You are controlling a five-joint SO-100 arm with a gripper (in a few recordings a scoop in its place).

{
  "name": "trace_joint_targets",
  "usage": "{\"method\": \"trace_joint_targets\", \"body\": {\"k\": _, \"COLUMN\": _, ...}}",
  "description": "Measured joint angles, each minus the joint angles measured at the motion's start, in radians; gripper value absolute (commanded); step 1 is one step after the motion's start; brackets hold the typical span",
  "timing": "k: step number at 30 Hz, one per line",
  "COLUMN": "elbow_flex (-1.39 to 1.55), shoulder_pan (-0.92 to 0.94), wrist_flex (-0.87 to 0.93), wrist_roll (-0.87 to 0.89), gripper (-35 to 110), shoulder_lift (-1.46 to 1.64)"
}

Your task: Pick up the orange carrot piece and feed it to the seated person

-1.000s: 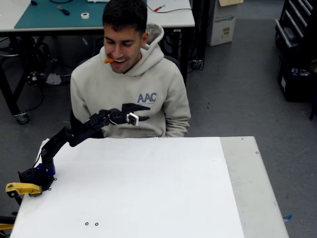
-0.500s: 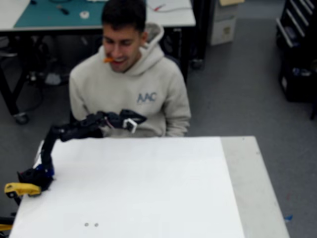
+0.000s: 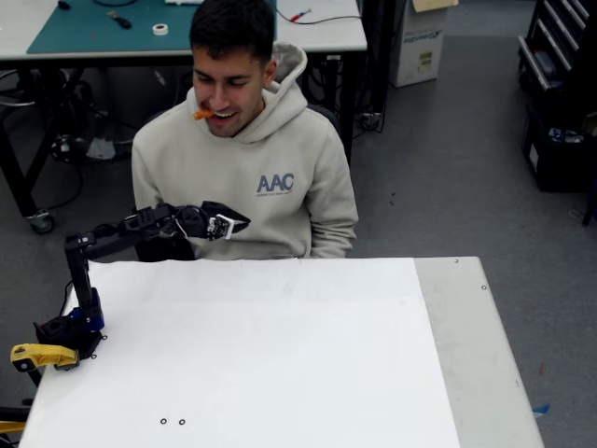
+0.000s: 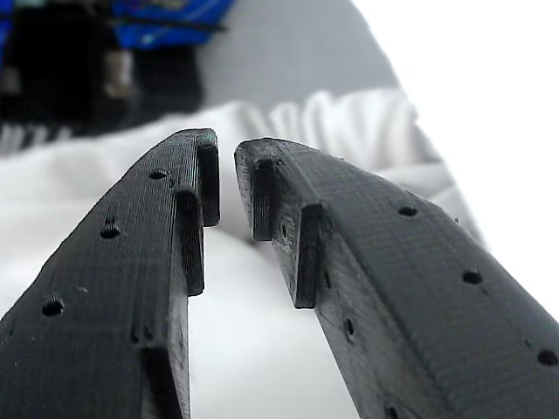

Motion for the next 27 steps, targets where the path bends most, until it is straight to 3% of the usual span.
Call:
{"method": "trace_joint_targets", "body": {"k": 16, "elbow_flex": 0.604, "shoulder_pan": -0.043, "wrist_flex": -0.003, "wrist_roll": -0.776, "gripper": -1, "shoulder_lift": 0.526}}
{"method": "trace_joint_targets", "body": {"k": 27, "elbow_flex": 1.097, "shoulder_pan": -0.037, "wrist_flex": 0.000, "wrist_roll": -0.976, "gripper": -1, "shoulder_lift": 0.966}}
